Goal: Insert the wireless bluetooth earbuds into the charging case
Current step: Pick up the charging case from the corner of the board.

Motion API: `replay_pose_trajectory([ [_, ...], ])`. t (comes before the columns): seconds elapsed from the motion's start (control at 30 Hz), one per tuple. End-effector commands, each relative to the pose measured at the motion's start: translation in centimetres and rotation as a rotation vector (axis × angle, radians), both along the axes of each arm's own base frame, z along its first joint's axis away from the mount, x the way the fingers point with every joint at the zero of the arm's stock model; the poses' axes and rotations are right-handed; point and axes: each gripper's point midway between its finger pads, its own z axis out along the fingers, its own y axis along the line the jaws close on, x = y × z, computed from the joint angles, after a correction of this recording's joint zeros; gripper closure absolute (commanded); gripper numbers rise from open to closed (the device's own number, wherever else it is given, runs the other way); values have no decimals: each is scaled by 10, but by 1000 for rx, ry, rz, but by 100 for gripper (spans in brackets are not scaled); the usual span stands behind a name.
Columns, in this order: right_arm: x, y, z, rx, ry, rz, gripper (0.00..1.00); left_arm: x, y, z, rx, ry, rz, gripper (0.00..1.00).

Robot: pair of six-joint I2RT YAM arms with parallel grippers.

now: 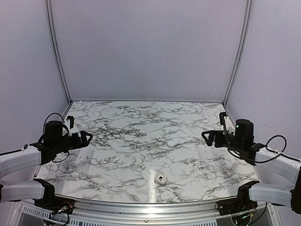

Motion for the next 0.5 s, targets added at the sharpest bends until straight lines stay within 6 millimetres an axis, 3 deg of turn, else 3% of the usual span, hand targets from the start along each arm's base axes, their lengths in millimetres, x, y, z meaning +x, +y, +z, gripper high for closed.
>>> replay_pose_trajectory([
  [0.0, 1, 8, 16, 9, -44, 44, 1, 5, 3, 10, -9, -14, 36, 1],
  [0.17, -6, 14, 29, 19, -65, 90, 1, 5, 2, 22, -34, -47, 36, 1],
  [0.33, -21, 34, 44, 41, -87, 201, 1, -4, -29, 40, -85, -117, -119, 1],
  [0.47, -37, 52, 41, 49, -50, 280, 2, -9, -51, 46, -63, -147, -186, 1],
])
